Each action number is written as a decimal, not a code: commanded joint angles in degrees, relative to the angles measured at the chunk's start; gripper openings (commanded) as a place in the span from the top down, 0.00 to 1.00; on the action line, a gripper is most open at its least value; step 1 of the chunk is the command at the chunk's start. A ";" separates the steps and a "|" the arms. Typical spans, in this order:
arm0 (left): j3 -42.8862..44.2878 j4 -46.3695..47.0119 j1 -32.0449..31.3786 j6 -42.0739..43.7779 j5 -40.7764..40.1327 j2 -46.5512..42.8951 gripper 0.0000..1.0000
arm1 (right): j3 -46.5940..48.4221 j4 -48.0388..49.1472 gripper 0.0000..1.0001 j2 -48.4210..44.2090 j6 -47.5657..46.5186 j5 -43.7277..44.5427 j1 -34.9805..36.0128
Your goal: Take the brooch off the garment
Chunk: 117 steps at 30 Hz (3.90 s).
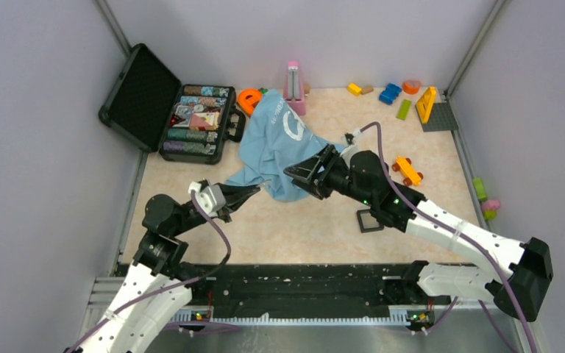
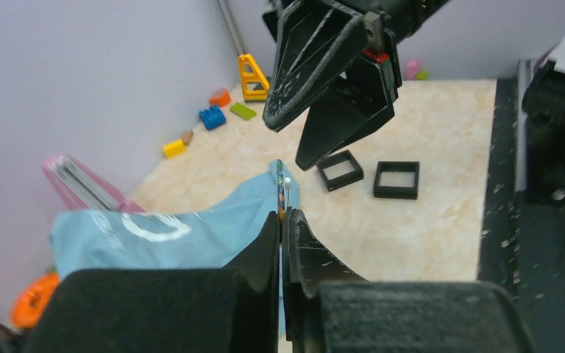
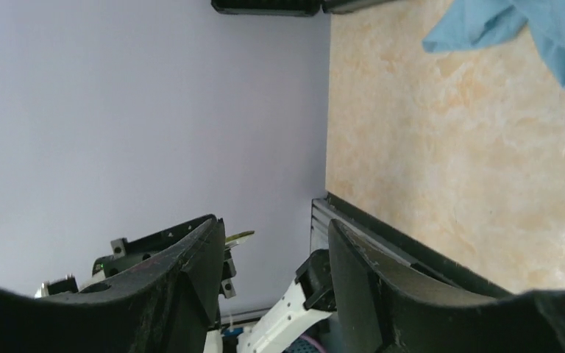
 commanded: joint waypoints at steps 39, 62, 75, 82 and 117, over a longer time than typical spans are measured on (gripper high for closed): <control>5.49 -9.82 -3.45 36.98 6.83 3.57 1.00 | 1.50 11.96 0.73 8.41 17.87 -15.03 2.80; -0.25 6.35 -3.43 10.78 2.77 0.96 0.06 | -3.10 34.42 1.00 9.91 -17.33 -24.08 2.73; -0.71 8.25 -3.55 10.97 5.42 1.07 0.11 | -4.28 45.54 1.00 14.58 -12.25 -28.87 2.90; -0.50 6.74 -3.57 12.68 6.30 1.06 0.13 | -4.27 43.99 1.00 14.00 -12.12 -27.76 2.95; -0.72 3.11 -3.56 16.89 9.51 0.47 0.60 | -6.80 36.53 0.46 8.65 -15.48 -23.87 2.92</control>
